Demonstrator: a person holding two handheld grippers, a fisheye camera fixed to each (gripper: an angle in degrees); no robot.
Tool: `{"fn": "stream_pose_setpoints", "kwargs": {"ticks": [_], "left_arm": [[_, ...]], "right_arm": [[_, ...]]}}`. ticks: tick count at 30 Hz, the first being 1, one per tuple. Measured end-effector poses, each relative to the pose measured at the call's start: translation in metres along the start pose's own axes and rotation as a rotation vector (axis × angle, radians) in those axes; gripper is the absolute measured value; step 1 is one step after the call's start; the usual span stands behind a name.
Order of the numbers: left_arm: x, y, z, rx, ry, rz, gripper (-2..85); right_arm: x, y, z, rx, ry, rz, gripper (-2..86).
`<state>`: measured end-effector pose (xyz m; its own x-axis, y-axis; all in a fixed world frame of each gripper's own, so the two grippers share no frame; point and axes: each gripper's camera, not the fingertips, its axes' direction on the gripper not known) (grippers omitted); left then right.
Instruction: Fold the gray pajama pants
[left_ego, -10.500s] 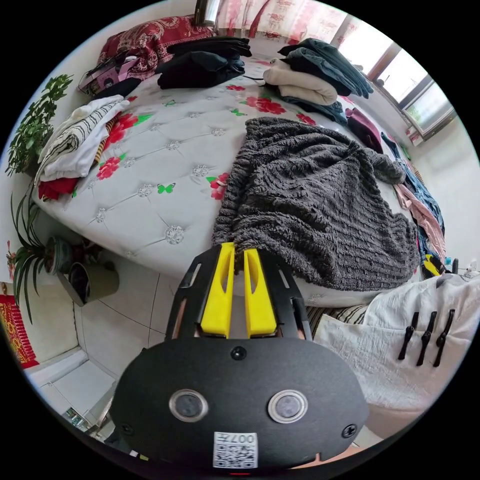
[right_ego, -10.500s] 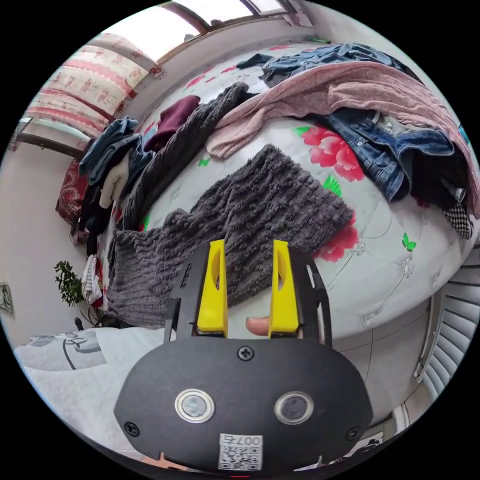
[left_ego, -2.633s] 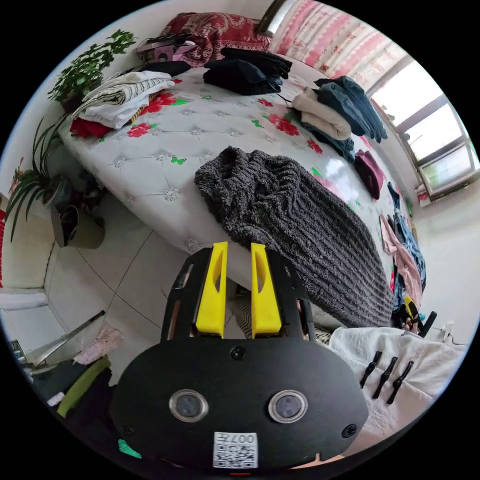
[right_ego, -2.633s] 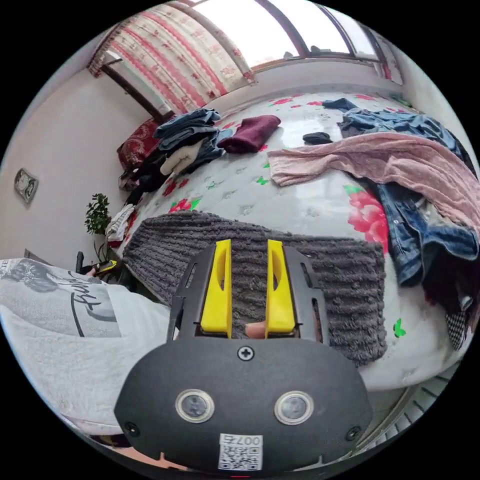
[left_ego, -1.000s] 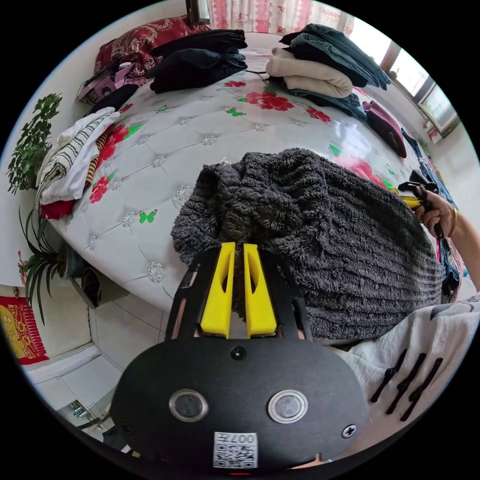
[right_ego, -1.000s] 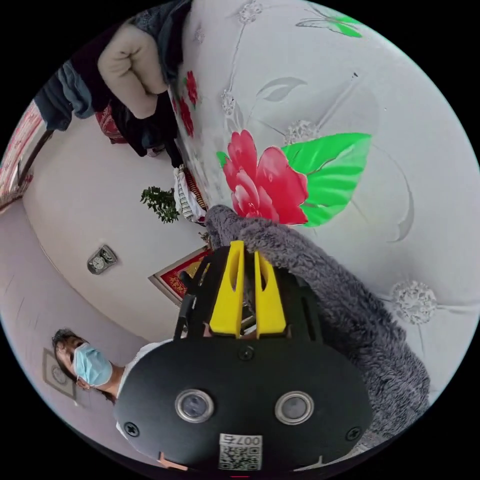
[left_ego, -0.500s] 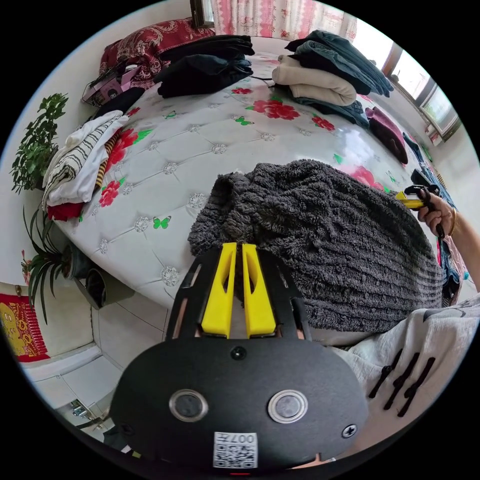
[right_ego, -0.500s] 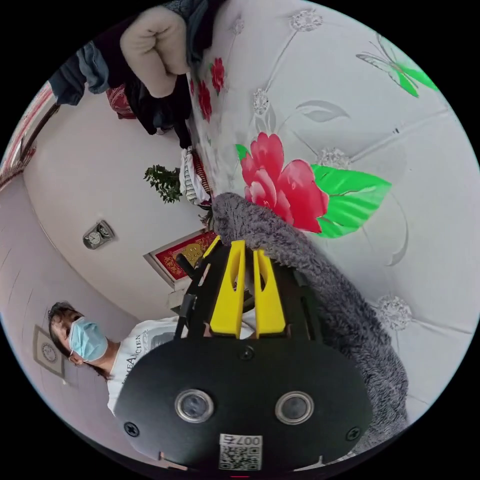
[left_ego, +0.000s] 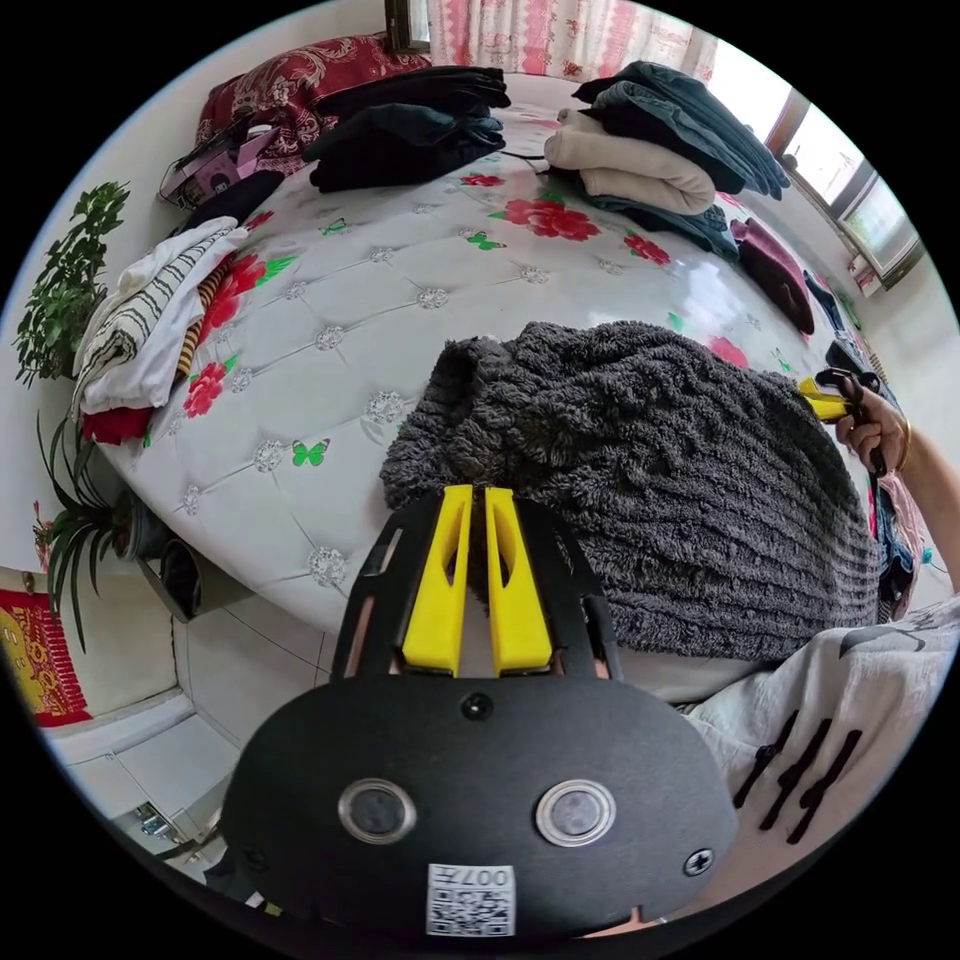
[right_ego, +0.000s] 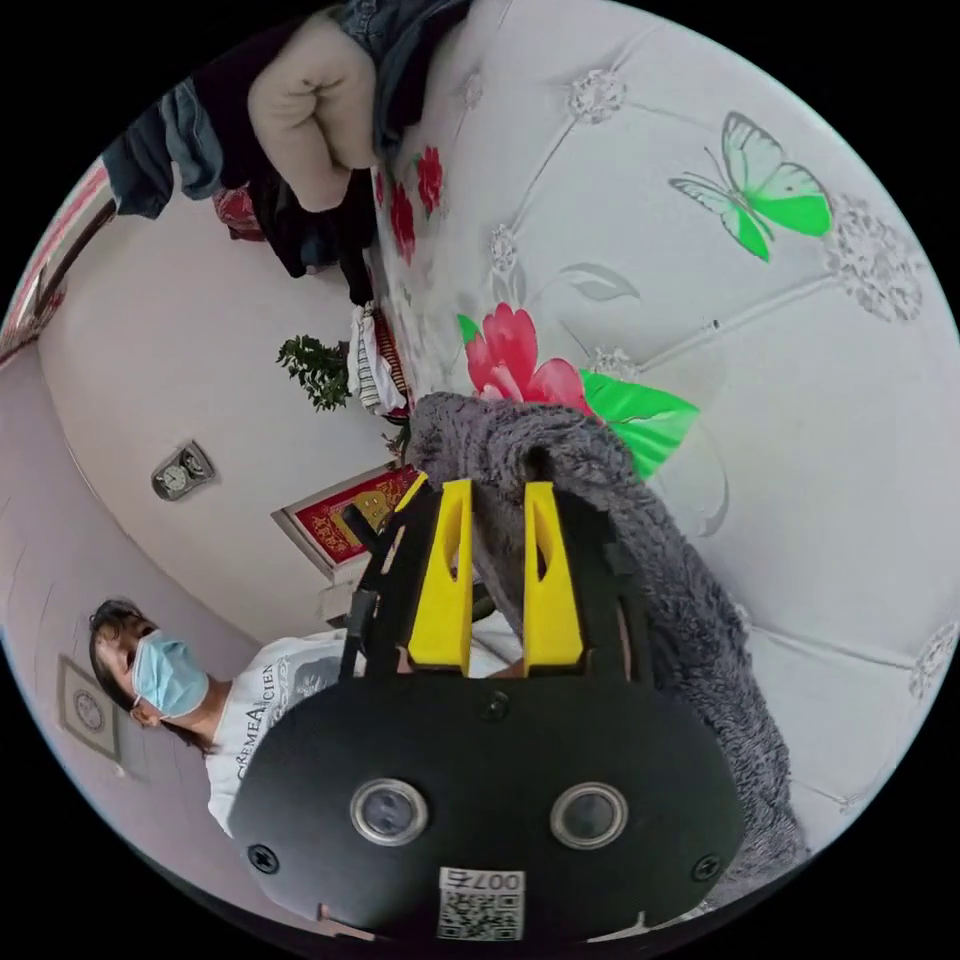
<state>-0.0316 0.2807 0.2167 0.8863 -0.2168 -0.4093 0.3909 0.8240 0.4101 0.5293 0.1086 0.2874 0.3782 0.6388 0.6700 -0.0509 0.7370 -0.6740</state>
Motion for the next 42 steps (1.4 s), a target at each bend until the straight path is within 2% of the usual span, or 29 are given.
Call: {"fn": "stream_pose_setpoints", "kwargs": {"ticks": [4, 6, 8, 11, 13, 15, 17, 24, 27, 30, 32, 35, 38, 42], "left_arm": [[-0.009, 0.002, -0.006, 0.004, 0.010, -0.025, -0.1], [-0.012, 0.002, -0.013, 0.021, 0.013, -0.035, -0.1], [-0.015, 0.000, -0.021, 0.063, 0.025, -0.040, -0.1], [-0.019, -0.010, -0.015, 0.046, -0.001, -0.055, 0.0], [-0.019, -0.016, 0.007, -0.007, -0.026, -0.021, 0.1], [-0.022, -0.014, 0.011, 0.020, -0.034, -0.013, 0.3], [-0.031, -0.015, 0.005, 0.006, -0.020, -0.028, 0.5], [-0.091, 0.026, -0.055, 0.211, 0.096, -0.193, 0.2], [-0.115, 0.041, -0.062, 0.210, 0.122, -0.256, 0.7], [-0.139, 0.052, -0.069, 0.231, 0.269, -0.342, 2.8], [-0.149, 0.056, -0.073, 0.254, 0.327, -0.380, 4.1], [-0.160, 0.061, -0.072, 0.261, 0.359, -0.431, 4.7], [-0.168, 0.065, -0.068, 0.250, 0.412, -0.484, 4.7], [-0.174, 0.070, -0.062, 0.222, 0.452, -0.522, 5.1]], "right_arm": [[-0.013, 0.013, -0.028, 0.208, -0.085, -0.070, 0.6], [-0.025, 0.022, -0.040, 0.277, -0.066, -0.131, 0.3], [-0.037, 0.029, -0.034, 0.299, 0.115, -0.154, 0.1], [-0.039, 0.031, -0.015, 0.325, 0.279, -0.148, 0.0], [-0.036, 0.033, -0.007, 0.358, 0.355, -0.122, -0.1], [-0.038, 0.040, -0.003, 0.376, 0.366, -0.131, 0.0], [-0.054, 0.064, -0.009, 0.430, 0.363, -0.206, 0.3], [-0.064, 0.211, -0.056, 0.633, 0.374, -0.295, 2.3], [-0.029, 0.312, -0.078, 0.800, 0.351, -0.180, 4.3], [0.018, 0.438, -0.085, 1.071, 0.311, 0.028, 6.5], [0.053, 0.537, -0.075, 1.279, 0.325, 0.243, 8.3], [0.091, 0.634, -0.050, 1.481, 0.308, 0.490, 10.5], [0.122, 0.684, -0.025, 1.607, 0.217, 0.613, 12.1], [0.147, 0.689, -0.011, 1.626, 0.123, 0.629, 13.2]]}}
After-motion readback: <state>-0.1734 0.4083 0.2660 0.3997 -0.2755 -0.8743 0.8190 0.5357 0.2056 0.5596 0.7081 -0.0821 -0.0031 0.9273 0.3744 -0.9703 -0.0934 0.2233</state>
